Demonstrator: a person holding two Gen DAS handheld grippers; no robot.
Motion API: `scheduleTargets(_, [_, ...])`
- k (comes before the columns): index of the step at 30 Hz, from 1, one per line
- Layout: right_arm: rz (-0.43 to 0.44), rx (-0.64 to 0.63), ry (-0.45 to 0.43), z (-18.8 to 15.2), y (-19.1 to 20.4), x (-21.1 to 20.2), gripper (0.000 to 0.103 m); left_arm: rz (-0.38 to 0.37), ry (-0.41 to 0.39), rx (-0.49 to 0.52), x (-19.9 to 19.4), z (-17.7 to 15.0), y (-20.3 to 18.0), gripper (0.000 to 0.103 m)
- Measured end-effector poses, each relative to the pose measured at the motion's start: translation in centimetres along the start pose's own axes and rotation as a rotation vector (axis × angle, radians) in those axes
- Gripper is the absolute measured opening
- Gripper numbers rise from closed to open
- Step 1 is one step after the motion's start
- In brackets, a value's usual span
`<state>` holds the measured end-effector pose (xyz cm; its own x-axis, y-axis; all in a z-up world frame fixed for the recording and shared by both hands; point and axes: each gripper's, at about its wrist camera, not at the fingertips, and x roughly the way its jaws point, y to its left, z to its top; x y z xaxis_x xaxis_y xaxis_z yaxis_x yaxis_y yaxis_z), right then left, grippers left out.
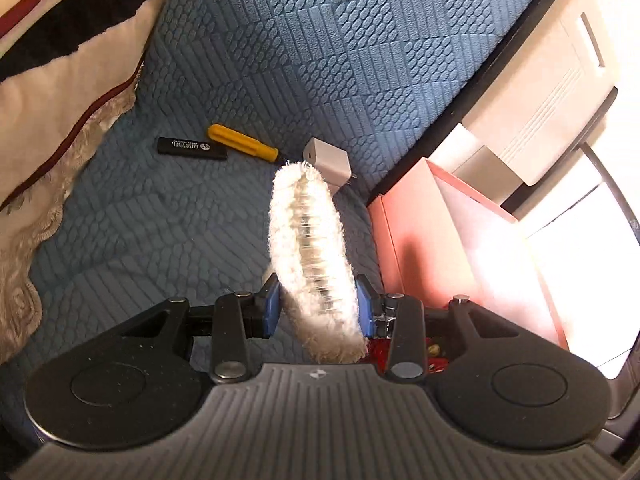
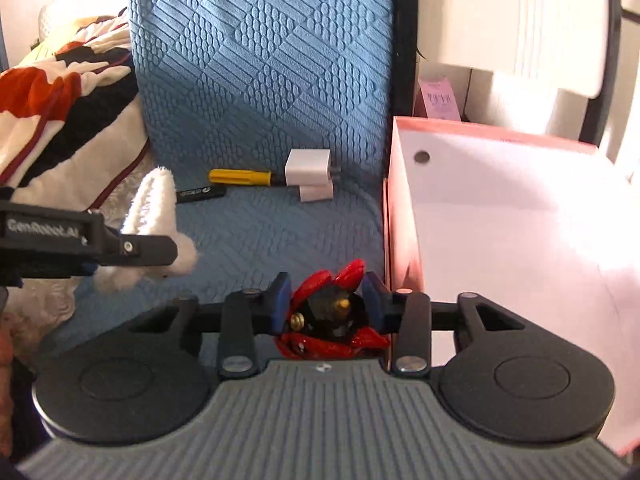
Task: Organize rigid objects
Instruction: 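Lift the red figurine and white brush and carry both toward the pink box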
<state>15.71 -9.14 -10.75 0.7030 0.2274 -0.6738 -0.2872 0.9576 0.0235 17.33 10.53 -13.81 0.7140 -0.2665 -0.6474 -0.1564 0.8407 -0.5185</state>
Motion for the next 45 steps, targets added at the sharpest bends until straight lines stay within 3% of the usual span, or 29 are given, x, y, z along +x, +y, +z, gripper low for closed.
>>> scheduleTargets(3, [-0.001,-0.029,-0.003,0.0,0.3,0.0,0.003,0.003,0.001,-0.008,-0.2,-0.3,0.0,0.043])
scheduleTargets(10, [0.025,-0.021,-0.007,-0.2,0.0,-0.3,0.006,0.019,-0.007,-0.015,-0.8,-0.7,0.4,0.043])
scheduleTargets(17, [-0.004,-0.06,-0.025,-1.1,0.5,-0.9,0.01,0.02,0.012,-0.049,-0.1,-0.8,1.5,0.043])
scheduleTargets(19, [-0.024,-0.073,-0.023,-1.2,0.6,-0.8,0.019,0.017,0.022,-0.044,0.2,-0.9,1.6,0.043])
scheduleTargets(21, [-0.023,-0.084,-0.015,-1.3,0.8,-0.6,0.044,0.017,0.03,-0.039,0.5,-0.9,1.6,0.043])
scheduleTargets(22, [-0.02,-0.089,-0.014,-1.4,0.9,-0.6,0.051,0.017,0.033,-0.036,0.7,-0.9,1.6,0.043])
scheduleTargets(24, [-0.015,-0.111,-0.003,-1.5,1.4,-0.3,0.055,0.018,0.04,-0.034,0.9,-0.9,1.6,0.043])
scheduleTargets(40, [-0.219,-0.475,0.033,-4.2,5.8,2.5,0.058,0.014,0.041,-0.042,1.2,-0.6,2.2,0.043])
scheduleTargets(45, [-0.187,-0.417,0.031,-3.4,5.3,1.7,0.057,0.003,0.029,-0.042,0.8,-0.6,2.2,0.043])
